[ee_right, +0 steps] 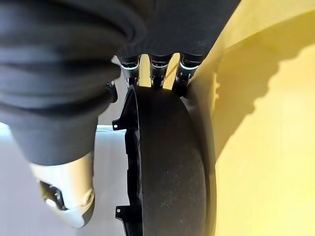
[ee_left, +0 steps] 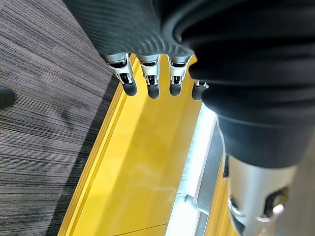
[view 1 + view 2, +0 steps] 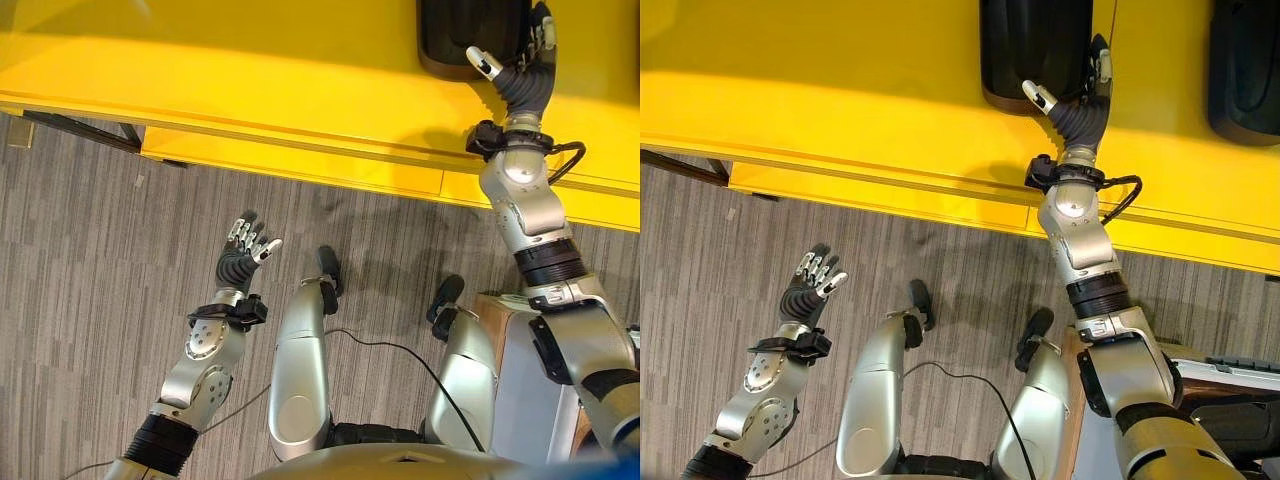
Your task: Move parts from the plastic box to the shelf.
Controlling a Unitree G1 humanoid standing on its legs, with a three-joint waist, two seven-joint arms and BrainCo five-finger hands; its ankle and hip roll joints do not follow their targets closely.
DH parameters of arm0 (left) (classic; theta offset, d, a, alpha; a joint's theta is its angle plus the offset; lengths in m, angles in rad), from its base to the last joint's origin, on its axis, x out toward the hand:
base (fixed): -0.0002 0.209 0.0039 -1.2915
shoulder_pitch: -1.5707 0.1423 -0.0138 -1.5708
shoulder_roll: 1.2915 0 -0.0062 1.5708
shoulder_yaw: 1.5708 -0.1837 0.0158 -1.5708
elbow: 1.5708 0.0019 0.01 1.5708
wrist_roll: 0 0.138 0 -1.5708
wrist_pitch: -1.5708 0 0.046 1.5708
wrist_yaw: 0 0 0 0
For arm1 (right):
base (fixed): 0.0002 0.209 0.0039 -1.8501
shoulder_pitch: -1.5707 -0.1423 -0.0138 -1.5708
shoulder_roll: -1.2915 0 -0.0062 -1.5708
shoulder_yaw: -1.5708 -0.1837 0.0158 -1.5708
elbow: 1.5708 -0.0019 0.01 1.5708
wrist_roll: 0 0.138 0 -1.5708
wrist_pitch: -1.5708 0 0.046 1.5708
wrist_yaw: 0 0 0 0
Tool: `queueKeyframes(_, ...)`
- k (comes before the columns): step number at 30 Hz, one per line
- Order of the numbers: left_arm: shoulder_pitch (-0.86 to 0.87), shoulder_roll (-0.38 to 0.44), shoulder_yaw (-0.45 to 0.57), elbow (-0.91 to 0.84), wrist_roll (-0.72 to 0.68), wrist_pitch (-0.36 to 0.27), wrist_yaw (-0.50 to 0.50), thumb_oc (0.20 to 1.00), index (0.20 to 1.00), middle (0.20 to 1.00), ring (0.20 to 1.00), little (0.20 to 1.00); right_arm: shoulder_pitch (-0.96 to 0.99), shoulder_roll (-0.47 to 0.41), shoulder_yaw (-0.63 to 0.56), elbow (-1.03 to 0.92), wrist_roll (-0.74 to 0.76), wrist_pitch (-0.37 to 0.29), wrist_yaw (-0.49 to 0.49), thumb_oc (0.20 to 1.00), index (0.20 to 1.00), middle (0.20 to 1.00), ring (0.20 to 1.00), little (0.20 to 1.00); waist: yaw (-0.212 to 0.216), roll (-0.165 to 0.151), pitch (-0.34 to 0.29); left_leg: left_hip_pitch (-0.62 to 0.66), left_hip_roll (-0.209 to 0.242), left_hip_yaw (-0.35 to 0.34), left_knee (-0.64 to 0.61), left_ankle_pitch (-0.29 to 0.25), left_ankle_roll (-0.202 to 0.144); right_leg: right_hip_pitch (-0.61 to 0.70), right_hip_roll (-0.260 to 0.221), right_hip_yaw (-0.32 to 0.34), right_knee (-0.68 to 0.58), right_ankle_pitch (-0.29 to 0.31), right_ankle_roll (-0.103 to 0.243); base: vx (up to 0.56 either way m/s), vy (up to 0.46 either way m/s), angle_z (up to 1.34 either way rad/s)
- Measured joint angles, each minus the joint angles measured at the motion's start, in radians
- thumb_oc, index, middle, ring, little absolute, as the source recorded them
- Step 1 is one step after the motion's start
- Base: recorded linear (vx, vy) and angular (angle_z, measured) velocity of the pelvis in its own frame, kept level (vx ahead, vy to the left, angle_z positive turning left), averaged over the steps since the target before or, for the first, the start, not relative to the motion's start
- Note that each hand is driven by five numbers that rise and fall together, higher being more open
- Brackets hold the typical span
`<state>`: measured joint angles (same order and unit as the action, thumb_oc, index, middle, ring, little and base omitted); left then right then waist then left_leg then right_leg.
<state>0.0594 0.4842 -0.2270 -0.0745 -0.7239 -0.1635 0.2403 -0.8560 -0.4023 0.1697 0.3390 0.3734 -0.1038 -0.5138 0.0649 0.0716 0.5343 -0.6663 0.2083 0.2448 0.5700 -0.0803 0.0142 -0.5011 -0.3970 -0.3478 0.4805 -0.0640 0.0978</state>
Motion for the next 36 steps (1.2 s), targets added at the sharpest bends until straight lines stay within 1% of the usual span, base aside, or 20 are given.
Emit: queueKeyframes(36, 0.001, 0.000, 0.004, 0.000, 0.000, 0.000, 0.006, 1.000, 1.000, 1.000, 1.000, 1.000, -0.001, 0.012, 0.038, -0.001, 0.009, -0.001, 0.003, 1.000, 1.000, 1.000, 1.000, 1.000, 0.007, 0.000, 0.000, 0.002, 0.000, -0.006, 0.001, 0.004, -0.001, 0.003, 0.000, -0.001, 0.007, -0.003, -0.001, 0.00, 0.000, 0.00)
